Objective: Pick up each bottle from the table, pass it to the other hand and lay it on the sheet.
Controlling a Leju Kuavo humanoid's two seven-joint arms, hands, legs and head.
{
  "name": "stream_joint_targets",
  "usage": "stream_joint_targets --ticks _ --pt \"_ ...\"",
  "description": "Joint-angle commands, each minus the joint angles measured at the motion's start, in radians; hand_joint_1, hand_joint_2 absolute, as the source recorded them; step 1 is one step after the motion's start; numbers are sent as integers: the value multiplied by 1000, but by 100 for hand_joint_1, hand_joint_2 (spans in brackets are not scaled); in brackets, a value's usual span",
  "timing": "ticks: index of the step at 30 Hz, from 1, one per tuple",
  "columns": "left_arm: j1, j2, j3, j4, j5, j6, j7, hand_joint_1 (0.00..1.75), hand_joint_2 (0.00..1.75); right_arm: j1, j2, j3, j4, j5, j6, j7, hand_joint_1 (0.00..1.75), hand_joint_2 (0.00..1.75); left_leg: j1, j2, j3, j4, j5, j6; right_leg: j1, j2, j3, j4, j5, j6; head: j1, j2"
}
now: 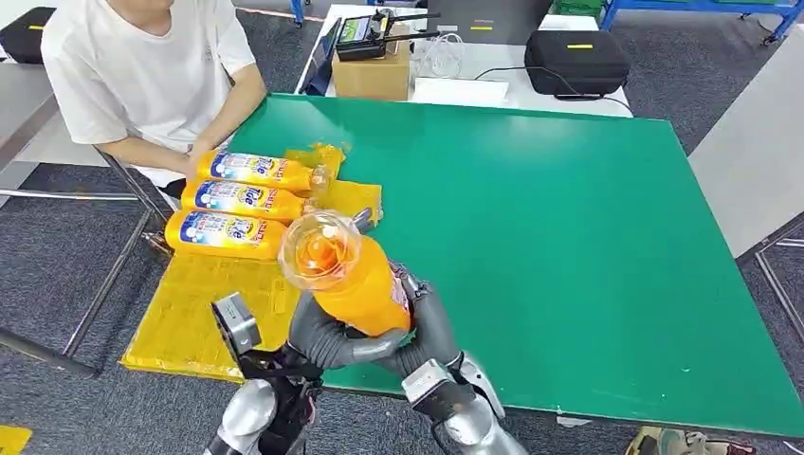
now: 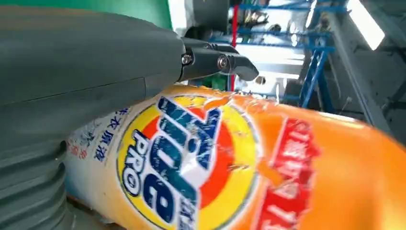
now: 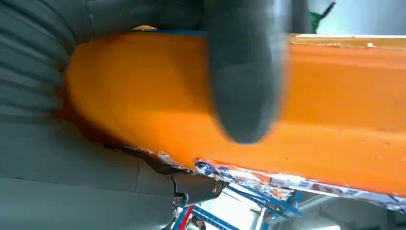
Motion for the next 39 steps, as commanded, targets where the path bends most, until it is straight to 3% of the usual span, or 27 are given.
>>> stream_joint_targets --ticks 1,2,3,4,11,12,25,28,35,39 --pt "-64 38 -28 24 92 -85 62 154 175 -29 -52 52 137 34 17 17 175 175 1 -3 3 -2 0 3 2 -2 4 -3 0 -5 0 0" --pt "-67 42 -28 41 114 -102 88 175 175 -30 -51 49 147 43 13 25 166 175 1 -3 3 -3 0 4 2 -3 5 -4 0 -6 0 0" --pt "-66 41 -25 49 127 -110 97 175 175 -30 -50 47 153 48 11 27 140 175 1 -4 4 -4 1 4 2 -3 5 -5 0 -6 0 0" --pt "-67 41 -21 68 158 -129 116 175 175 -31 -48 46 162 62 -3 32 0 175 0 -3 2 -2 0 2 1 -2 3 -3 0 -4 0 0" --pt "-65 35 -21 95 209 -138 162 175 175 -18 -24 9 135 78 -86 47 0 175 1 -2 3 -3 0 3 2 -1 4 -3 0 -5 0 0" --pt "-63 34 -21 91 207 -130 164 175 175 -14 -21 4 121 75 -97 48 0 0 0 -2 1 -1 0 2 1 -2 2 -2 0 -3 0 0" --pt "-64 25 5 93 155 -28 160 175 175 17 -18 5 60 55 -126 49 0 0 0 -2 1 -2 0 3 1 -2 2 -2 0 -4 0 0" --pt "-73 40 39 80 -102 167 98 175 175 51 -17 -5 14 60 -191 29 0 0 0 -2 1 -2 0 3 1 -2 2 -2 0 -4 0 0" --pt "-82 36 169 106 -569 445 98 175 175 100 -31 23 -62 81 -208 50 0 0 1 1 1 -1 0 2 2 1 1 -1 0 -4 0 0" --pt "-58 27 202 118 -630 401 112 175 175 125 -24 -6 -50 99 -260 34 0 0 0 -1 1 -2 0 2 1 -1 1 -1 0 -2 0 0"
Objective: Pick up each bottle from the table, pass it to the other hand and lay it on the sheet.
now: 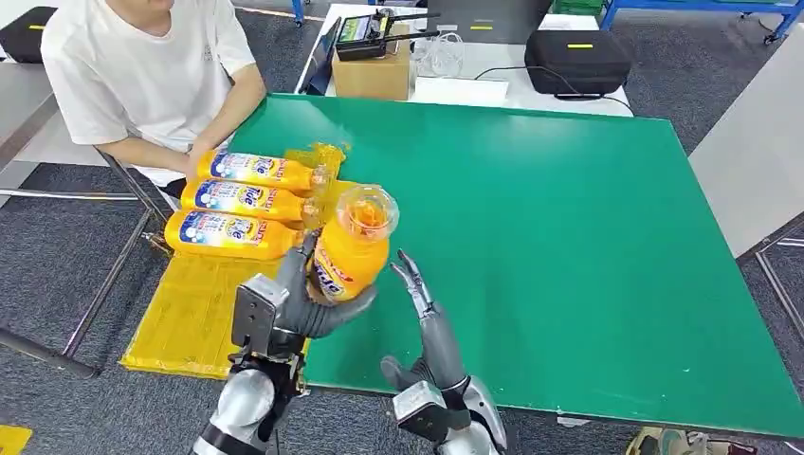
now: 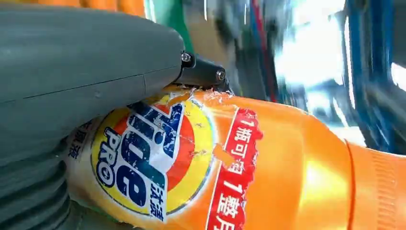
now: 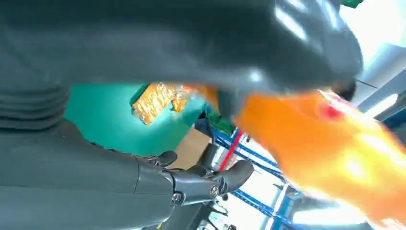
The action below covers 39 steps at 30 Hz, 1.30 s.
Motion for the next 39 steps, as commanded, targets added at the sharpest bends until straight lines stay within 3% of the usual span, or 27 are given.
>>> stream_joint_targets --ticks 1,5,8,12,19,21,23,27,31,34,39 --pt "-21 8 114 87 -199 27 15 175 175 32 -19 -9 -25 11 -51 -5 0 0 0 -2 3 -3 0 3 1 -2 4 -3 0 -4 1 0" --pt "-38 30 125 126 -336 69 33 175 175 34 -12 -18 -49 -5 -47 -12 0 0 0 -1 2 -2 0 2 1 0 2 -2 0 -3 0 0" --pt "-75 83 143 220 -577 152 69 175 175 12 -19 -8 -28 -45 -15 -15 0 0 0 -2 3 -3 1 3 1 -1 4 -3 0 -5 0 0" --pt "-99 105 195 338 -643 158 66 175 175 -5 -19 0 0 -87 -7 -34 0 0 0 0 5 -4 1 2 1 0 4 -3 1 -4 0 0" --pt "-98 93 202 339 -651 162 59 175 175 -4 -20 6 -5 -89 -7 -34 0 0 1 -2 3 -2 0 3 2 -1 4 -3 0 -4 0 0" --pt "-106 112 220 387 -690 84 140 175 175 -5 -20 15 -2 -104 5 -31 0 0 0 0 1 -2 0 2 0 0 2 -1 0 -3 0 0" --pt "-111 136 244 441 -697 49 148 175 175 -2 -18 21 0 -114 18 -30 0 0 0 0 2 -2 0 2 1 0 3 -2 0 -3 0 0" --pt "-35 188 272 392 -671 -156 153 175 175 49 -1 -28 -48 -116 27 -30 0 0 1 2 4 -4 0 2 1 3 4 -3 1 -5 0 0" --pt "-24 218 261 395 -676 -211 152 175 175 55 2 -50 -67 -122 49 -17 0 0 0 0 4 -4 0 3 1 1 4 -3 0 -5 0 0" --pt "-57 226 251 452 -643 -277 139 175 175 40 8 -57 -39 -144 86 -18 0 0 0 2 4 -4 0 2 0 3 4 -2 1 -4 0 0" --pt "-148 312 176 674 -607 -380 99 175 175 -1 20 -47 48 -173 115 -38 0 0 0 2 8 -4 1 1 0 1 8 -2 1 -3 0 0"
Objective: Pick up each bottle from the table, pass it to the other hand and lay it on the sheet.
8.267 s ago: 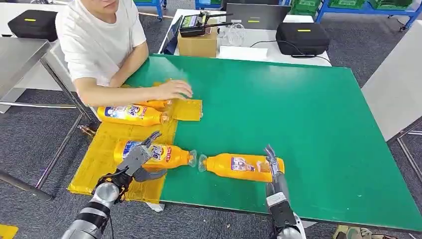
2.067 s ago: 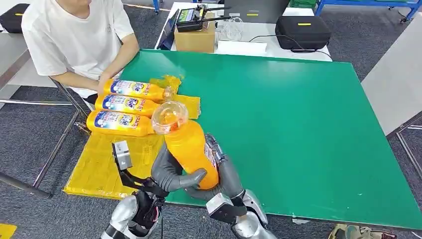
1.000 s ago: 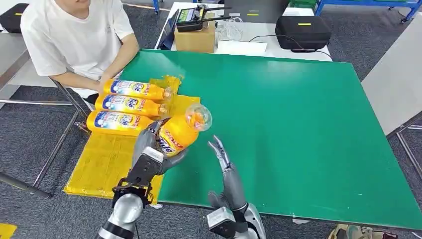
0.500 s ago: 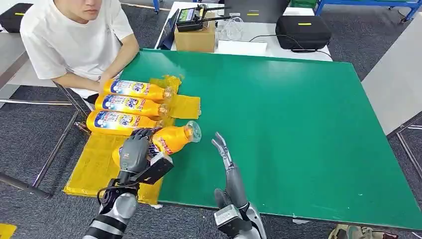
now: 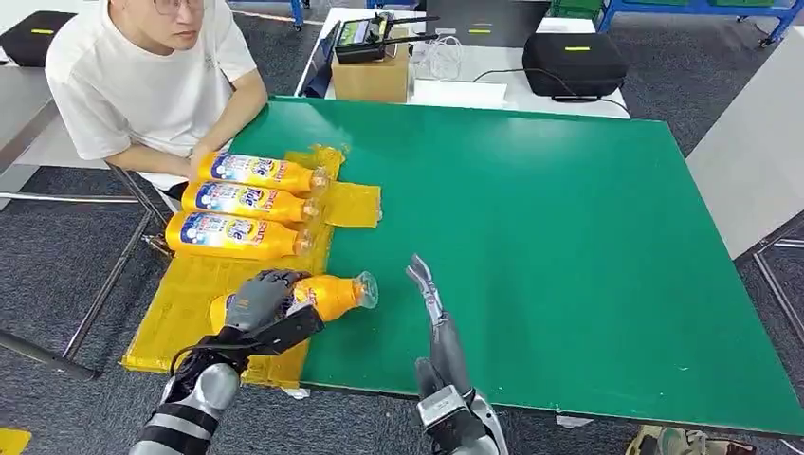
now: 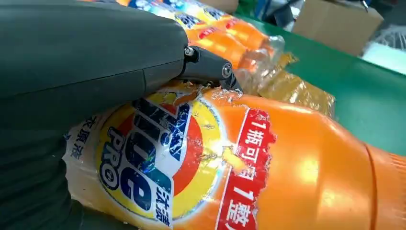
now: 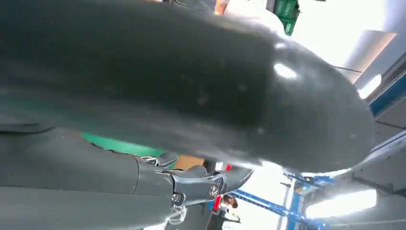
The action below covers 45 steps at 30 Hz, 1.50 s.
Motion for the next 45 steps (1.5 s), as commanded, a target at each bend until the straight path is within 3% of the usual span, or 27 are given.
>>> stream_joint_targets --ticks 1,6,8,9,10,11,12,15,16,18,19,21,22,24,29,32,35,39,43,44,45 --pt "-83 127 -56 340 51 -128 -32 175 175 -62 7 -21 111 -36 37 -16 0 0 0 1 5 -5 3 2 1 2 3 -4 3 -5 0 0" --pt "-131 109 -52 441 63 -88 -62 175 175 -81 -1 -11 142 -47 43 -16 0 0 0 4 12 -6 3 2 1 5 9 -3 4 -5 0 0" --pt "-155 108 -66 474 49 -83 -59 164 175 -90 0 -5 158 -48 46 -16 0 0 0 3 12 -7 5 3 1 4 8 -3 5 -6 0 0" --pt "-170 107 -73 500 41 -83 -55 152 175 -94 1 -2 163 -51 50 -17 0 0 0 2 12 -5 4 2 1 3 10 -1 4 -5 0 0" --pt "-184 106 -85 528 28 -83 -51 126 175 -98 2 0 167 -55 53 -18 0 0 1 3 9 -7 6 2 2 4 6 -3 7 -6 0 0" --pt "-204 111 -108 578 7 -91 -46 73 175 -107 5 3 178 -61 57 -19 0 0 0 3 10 -5 5 2 1 3 7 -1 5 -5 0 0" --pt "-218 108 -118 623 -1 -86 -46 49 175 -113 7 4 188 -68 58 -20 0 0 1 3 8 -6 7 2 2 4 4 -2 7 -6 0 0" --pt "-226 93 -132 694 -22 -68 -20 17 175 -120 10 6 205 -76 58 -21 0 0 0 2 11 -5 7 -1 1 3 7 2 5 -6 0 0" --pt "-226 89 -132 711 -23 -69 -20 10 175 -122 10 6 209 -79 59 -22 0 0 1 3 4 -6 10 0 2 4 -1 1 9 -8 0 0" --pt "-225 88 -132 732 -23 -69 -13 0 175 -126 12 5 216 -81 60 -22 0 0 0 1 17 -5 5 -3 1 2 13 4 2 -5 0 0" --pt "-227 88 -134 742 -24 -75 -10 0 175 -128 13 6 223 -81 60 -23 0 0 1 3 11 -5 8 -1 2 4 6 3 5 -7 0 0" --pt "-224 93 -133 743 -24 -73 -11 0 175 -129 12 6 223 -81 60 -23 0 0 0 1 19 -6 6 -3 0 3 15 4 2 -5 -1 0" --pt "-224 93 -133 743 -24 -73 -11 0 175 -129 12 6 223 -81 60 -23 0 0 1 3 14 -7 9 -2 1 5 9 3 5 -6 0 0" --pt "-224 93 -133 743 -24 -73 -11 0 175 -129 12 6 223 -81 60 -23 0 0 0 2 20 -7 7 -3 0 3 15 4 2 -4 0 0" --pt "-224 89 -122 758 -17 -84 -9 0 175 -133 13 0 229 -85 53 -26 0 0 1 4 16 -7 8 -3 1 5 10 3 5 -6 0 0" --pt "-199 69 -53 713 61 -56 -69 0 175 -125 8 -8 222 -88 47 -29 0 0 0 3 18 -7 7 -3 0 5 12 4 3 -5 0 0" --pt "-123 37 10 517 197 -118 -160 0 175 -105 -1 -15 208 -87 47 -32 0 0 0 2 16 -7 8 -3 0 4 11 4 4 -5 -1 0" --pt "4 24 -28 174 342 -179 -246 0 175 -91 -7 -21 191 -87 53 -39 0 0 0 2 17 -10 8 -2 1 4 11 0 4 -5 0 0" --pt "76 -30 -68 -109 488 -165 -326 0 175 -82 -6 -27 169 -86 59 -42 0 0 -1 -1 17 -9 6 -1 0 0 14 -1 2 -5 0 0" --pt "75 -44 -75 -142 536 -174 -283 0 175 -82 -4 -26 167 -86 63 -42 0 0 -1 -4 18 -7 5 -2 -1 -2 15 0 0 -4 0 0" --pt "66 -45 -94 -159 509 -108 -329 0 175 -97 -13 -10 176 -86 68 -43 0 0 -1 -4 15 -8 6 0 0 -3 13 -2 1 -5 0 0"
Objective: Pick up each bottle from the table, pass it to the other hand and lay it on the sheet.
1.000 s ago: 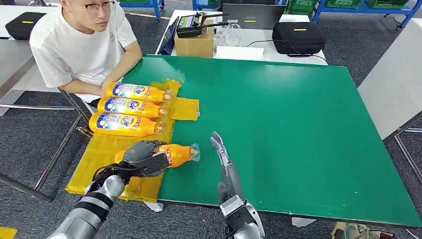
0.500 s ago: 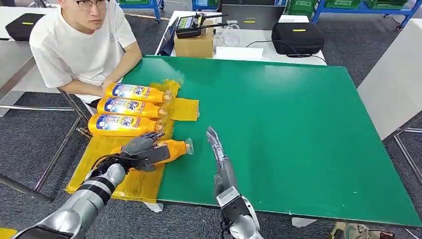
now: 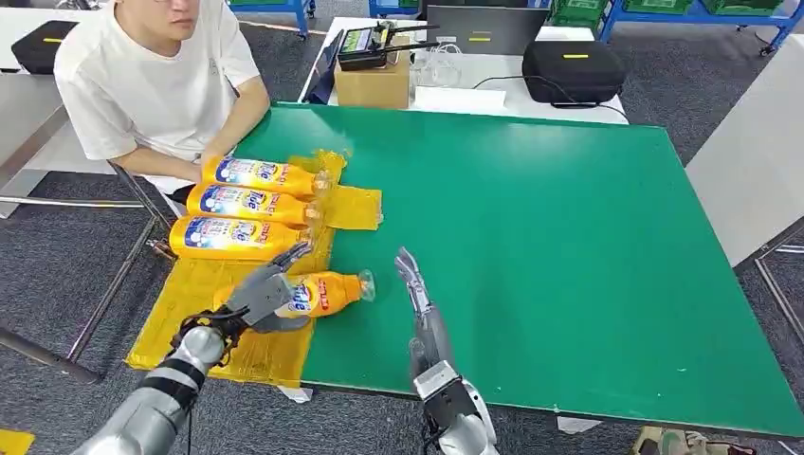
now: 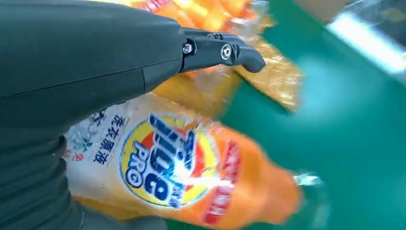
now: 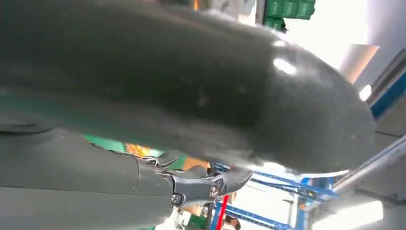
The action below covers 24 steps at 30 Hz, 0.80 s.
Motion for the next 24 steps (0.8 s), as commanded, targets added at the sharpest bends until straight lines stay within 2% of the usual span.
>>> stream_joint_targets --ticks 1,5,10,14,21,24 --pt "214 -95 -48 -462 154 66 -69 0 175 -28 -44 0 39 -3 20 -7 0 0 0 -2 -7 1 0 4 1 -2 -5 -2 1 -2 0 0" --pt "201 -134 -5 -461 220 95 -96 0 175 -35 -37 6 44 -11 26 -10 0 0 0 -2 -16 2 0 4 1 -2 -13 -4 1 -4 0 0" --pt "197 -148 14 -468 230 120 -100 0 175 -33 -36 7 41 -15 25 -13 0 0 1 -2 -16 0 0 4 3 -1 -14 -5 1 -5 0 0" --pt "163 -153 4 -438 200 154 -92 0 175 -41 -37 22 29 -42 20 -13 0 0 1 -2 -20 2 0 3 2 -1 -19 -3 1 -2 0 0" --pt "152 -140 -24 -407 151 177 -98 0 175 -44 -37 32 22 -50 21 -13 0 0 1 -2 -20 1 0 3 3 -1 -18 -4 1 -3 0 0" --pt "150 -155 -13 -426 160 193 -110 0 175 -41 -36 26 23 -49 10 -13 0 0 2 -3 -20 0 1 4 3 -2 -18 -5 2 -5 0 0"
